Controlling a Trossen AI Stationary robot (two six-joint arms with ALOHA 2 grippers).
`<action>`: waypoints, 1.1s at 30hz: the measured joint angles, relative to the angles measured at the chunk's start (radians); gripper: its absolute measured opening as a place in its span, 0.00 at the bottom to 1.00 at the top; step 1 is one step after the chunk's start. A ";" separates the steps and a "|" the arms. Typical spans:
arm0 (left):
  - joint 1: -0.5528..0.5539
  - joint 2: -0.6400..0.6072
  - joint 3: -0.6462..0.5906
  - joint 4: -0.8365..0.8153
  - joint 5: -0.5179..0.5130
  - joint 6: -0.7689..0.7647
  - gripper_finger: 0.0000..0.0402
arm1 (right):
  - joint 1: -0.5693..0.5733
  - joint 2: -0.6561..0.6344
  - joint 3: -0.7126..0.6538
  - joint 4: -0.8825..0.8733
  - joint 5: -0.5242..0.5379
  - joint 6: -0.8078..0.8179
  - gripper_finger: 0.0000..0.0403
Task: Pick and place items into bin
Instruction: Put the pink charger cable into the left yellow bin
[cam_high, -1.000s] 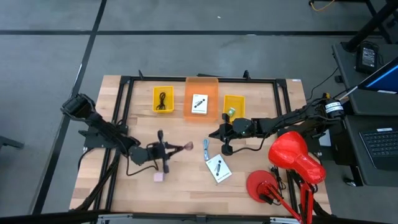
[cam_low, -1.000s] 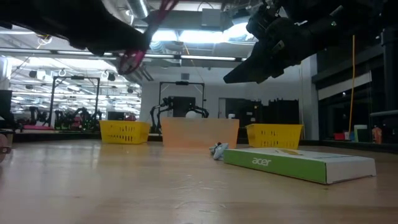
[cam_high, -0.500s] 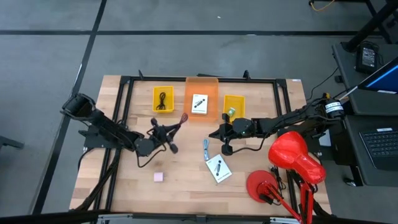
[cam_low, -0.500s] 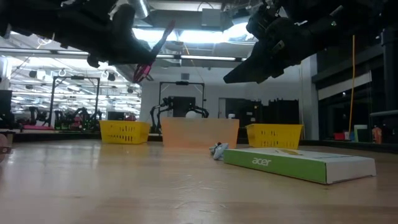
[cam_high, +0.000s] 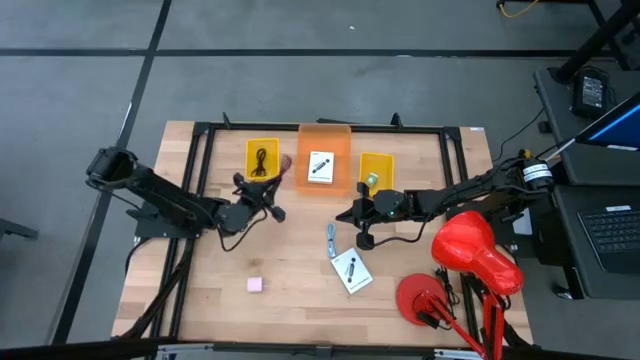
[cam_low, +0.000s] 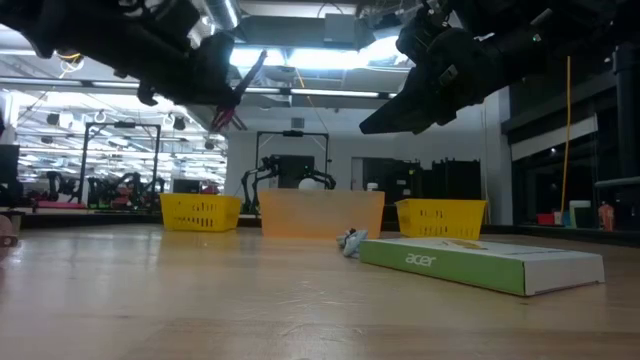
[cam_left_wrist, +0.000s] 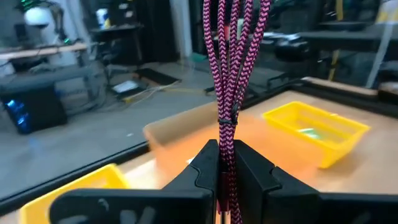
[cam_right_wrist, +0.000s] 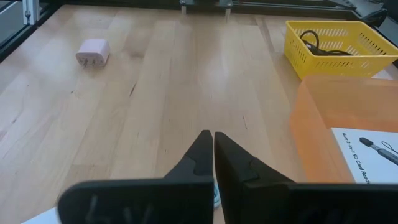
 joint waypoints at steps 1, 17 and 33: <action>0.016 -0.017 0.000 -0.043 0.007 -0.029 0.06 | 0.000 0.000 0.000 0.000 0.000 0.000 0.00; 0.268 -0.133 0.178 -0.770 0.281 -0.280 0.06 | 0.000 0.000 0.000 -0.001 0.000 0.000 0.00; 0.522 -0.133 0.251 -1.005 0.533 -0.382 0.06 | -0.012 0.000 0.000 0.000 0.001 0.023 0.00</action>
